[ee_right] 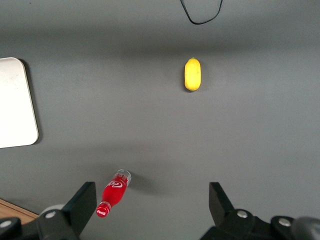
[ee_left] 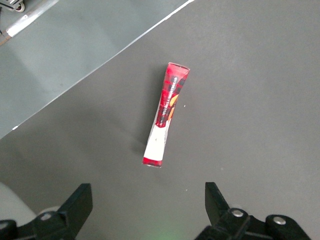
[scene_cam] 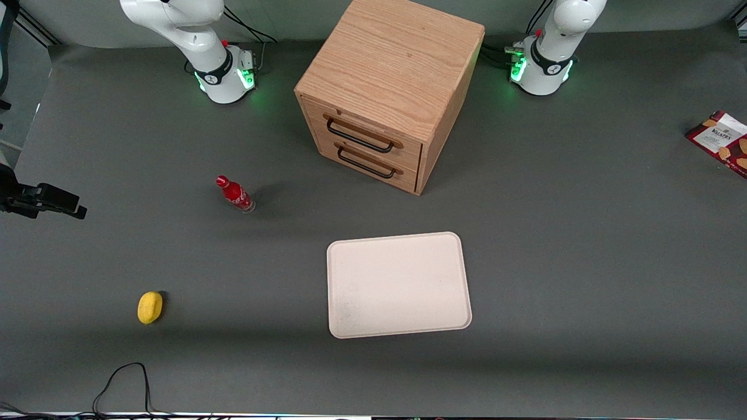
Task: Place red cookie box on tray
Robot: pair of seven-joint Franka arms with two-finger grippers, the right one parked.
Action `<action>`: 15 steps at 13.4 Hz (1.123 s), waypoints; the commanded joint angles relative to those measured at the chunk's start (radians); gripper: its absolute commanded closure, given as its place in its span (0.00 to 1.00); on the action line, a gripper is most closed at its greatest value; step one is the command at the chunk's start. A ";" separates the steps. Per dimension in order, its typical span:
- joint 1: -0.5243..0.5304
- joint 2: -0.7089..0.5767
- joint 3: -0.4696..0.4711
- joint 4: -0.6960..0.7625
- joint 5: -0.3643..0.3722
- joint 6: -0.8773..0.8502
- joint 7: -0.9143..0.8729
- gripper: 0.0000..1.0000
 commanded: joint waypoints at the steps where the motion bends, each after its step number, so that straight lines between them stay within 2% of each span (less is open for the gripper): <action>1: -0.007 -0.034 0.008 -0.146 0.001 0.132 -0.024 0.00; 4: -0.027 -0.026 0.006 -0.306 0.003 0.341 -0.068 0.00; 6: -0.044 0.003 0.008 -0.351 0.003 0.431 -0.079 0.00; 10: -0.059 0.107 0.008 -0.354 0.004 0.556 -0.077 0.00; 15: -0.084 0.199 0.008 -0.355 0.039 0.639 -0.076 0.00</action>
